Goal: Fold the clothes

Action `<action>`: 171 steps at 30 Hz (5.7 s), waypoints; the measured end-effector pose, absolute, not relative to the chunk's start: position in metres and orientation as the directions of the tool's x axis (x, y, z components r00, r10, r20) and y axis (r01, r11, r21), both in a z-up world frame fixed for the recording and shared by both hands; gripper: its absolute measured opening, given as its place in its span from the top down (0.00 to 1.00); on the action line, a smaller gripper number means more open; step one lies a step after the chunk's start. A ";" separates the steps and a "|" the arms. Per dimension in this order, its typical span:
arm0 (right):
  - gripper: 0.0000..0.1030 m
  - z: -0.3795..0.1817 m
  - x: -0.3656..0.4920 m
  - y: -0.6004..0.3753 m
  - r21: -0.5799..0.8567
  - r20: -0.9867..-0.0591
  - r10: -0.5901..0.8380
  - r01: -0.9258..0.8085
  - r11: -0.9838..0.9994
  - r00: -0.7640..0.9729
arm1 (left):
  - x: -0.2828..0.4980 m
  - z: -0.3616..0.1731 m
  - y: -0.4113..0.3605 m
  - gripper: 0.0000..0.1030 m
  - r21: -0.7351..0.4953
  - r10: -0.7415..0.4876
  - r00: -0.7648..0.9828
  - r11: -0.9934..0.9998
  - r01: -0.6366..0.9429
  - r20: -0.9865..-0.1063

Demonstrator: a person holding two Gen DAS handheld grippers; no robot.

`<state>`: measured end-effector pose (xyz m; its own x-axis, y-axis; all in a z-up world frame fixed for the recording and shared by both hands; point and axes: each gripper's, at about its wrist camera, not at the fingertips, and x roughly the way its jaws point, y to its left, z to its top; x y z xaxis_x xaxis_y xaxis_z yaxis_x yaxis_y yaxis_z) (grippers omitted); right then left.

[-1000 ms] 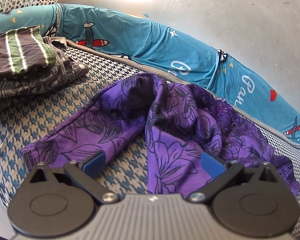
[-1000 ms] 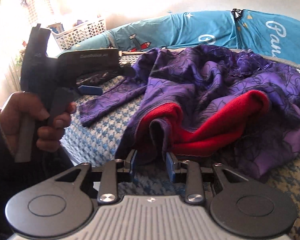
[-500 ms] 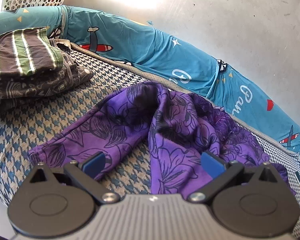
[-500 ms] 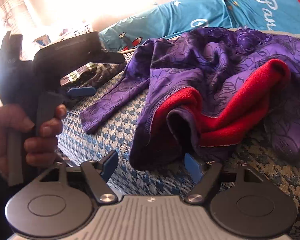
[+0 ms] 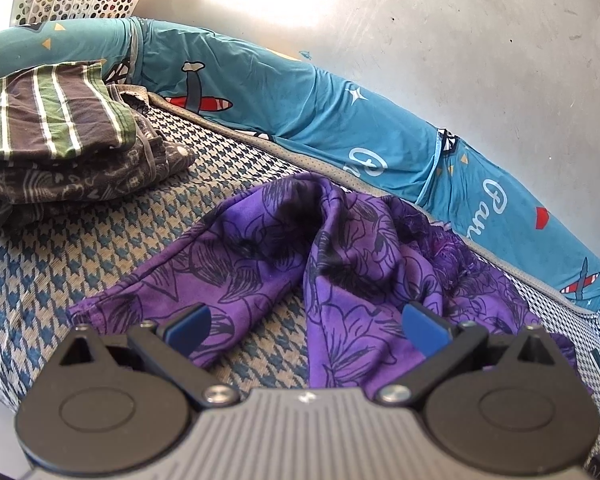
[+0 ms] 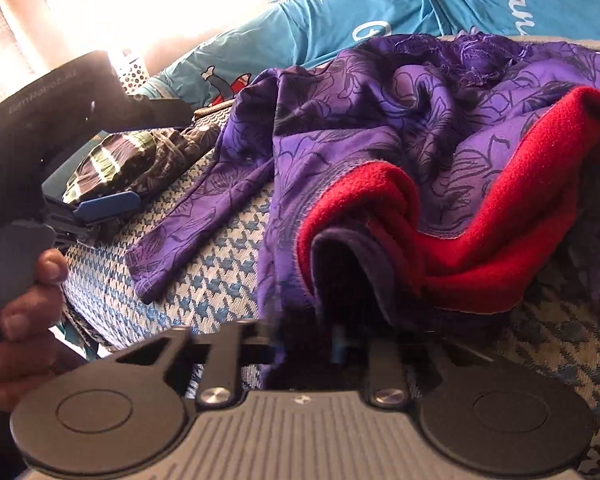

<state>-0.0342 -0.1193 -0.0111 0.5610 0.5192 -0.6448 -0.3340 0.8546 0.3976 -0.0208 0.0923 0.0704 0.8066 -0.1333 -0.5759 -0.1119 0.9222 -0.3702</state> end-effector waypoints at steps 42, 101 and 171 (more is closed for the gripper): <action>0.51 0.021 -0.089 -0.164 0.262 -0.620 0.488 -0.423 0.867 0.615 | -0.020 0.062 0.055 0.00 -0.121 0.026 0.790 0.985 -0.126 -0.613; 0.75 0.100 -0.102 -0.353 0.202 -0.572 -0.201 0.374 0.905 0.795 | -0.005 0.031 0.005 0.00 -0.105 -0.050 0.718 0.994 -0.032 -0.694; 0.46 0.010 -0.097 -0.236 0.097 -0.799 0.168 -0.152 0.984 0.577 | -0.041 0.020 0.002 0.00 -0.243 -0.228 0.584 0.969 0.053 -0.779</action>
<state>-0.0972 -0.2360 0.0100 0.5773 0.1679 -0.7991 -0.1521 0.9836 0.0968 -0.0411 0.0021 0.0202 0.5843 -0.2276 -0.7790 0.0534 0.9686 -0.2429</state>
